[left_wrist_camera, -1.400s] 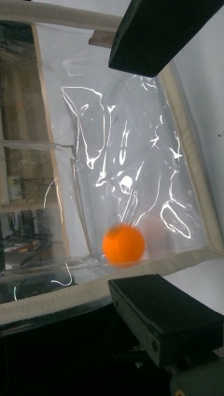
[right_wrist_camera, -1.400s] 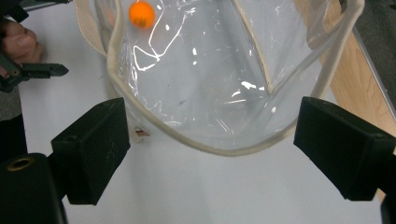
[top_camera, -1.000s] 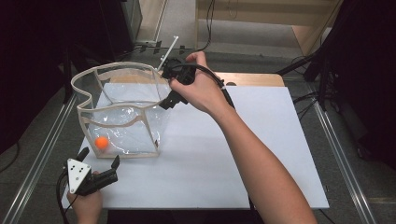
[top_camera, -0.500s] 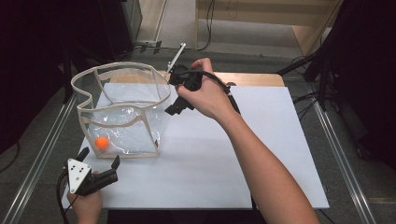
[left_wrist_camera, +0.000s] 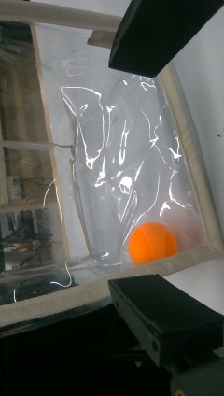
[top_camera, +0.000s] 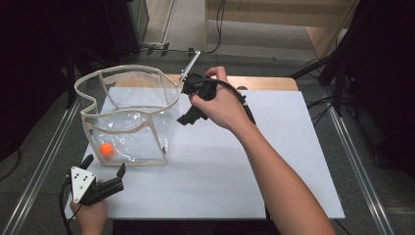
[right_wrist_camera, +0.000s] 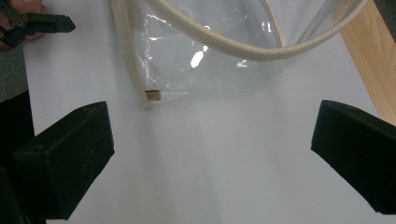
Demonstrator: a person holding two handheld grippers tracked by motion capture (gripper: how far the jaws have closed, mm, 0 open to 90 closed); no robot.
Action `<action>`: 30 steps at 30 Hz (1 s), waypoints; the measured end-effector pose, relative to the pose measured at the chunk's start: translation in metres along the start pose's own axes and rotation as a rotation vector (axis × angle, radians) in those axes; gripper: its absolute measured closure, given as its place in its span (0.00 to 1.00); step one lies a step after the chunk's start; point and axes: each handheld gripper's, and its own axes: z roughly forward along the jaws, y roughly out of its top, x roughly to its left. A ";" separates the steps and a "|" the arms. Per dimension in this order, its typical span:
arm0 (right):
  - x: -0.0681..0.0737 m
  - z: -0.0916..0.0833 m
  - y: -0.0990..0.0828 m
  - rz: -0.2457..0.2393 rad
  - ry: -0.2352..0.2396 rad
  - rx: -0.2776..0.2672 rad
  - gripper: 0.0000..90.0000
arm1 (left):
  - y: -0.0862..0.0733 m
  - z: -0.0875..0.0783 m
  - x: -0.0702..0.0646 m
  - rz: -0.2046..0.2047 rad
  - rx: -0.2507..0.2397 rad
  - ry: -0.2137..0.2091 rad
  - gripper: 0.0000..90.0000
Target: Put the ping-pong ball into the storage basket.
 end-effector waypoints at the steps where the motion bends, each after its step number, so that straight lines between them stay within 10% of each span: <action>1: 0.000 0.000 -0.001 -0.004 -0.002 0.002 0.00 | 0.000 0.000 0.000 -0.001 0.000 0.000 0.00; 30: -0.001 0.011 -0.026 0.016 0.018 0.009 0.00 | 0.000 0.000 0.000 0.005 0.003 0.002 0.00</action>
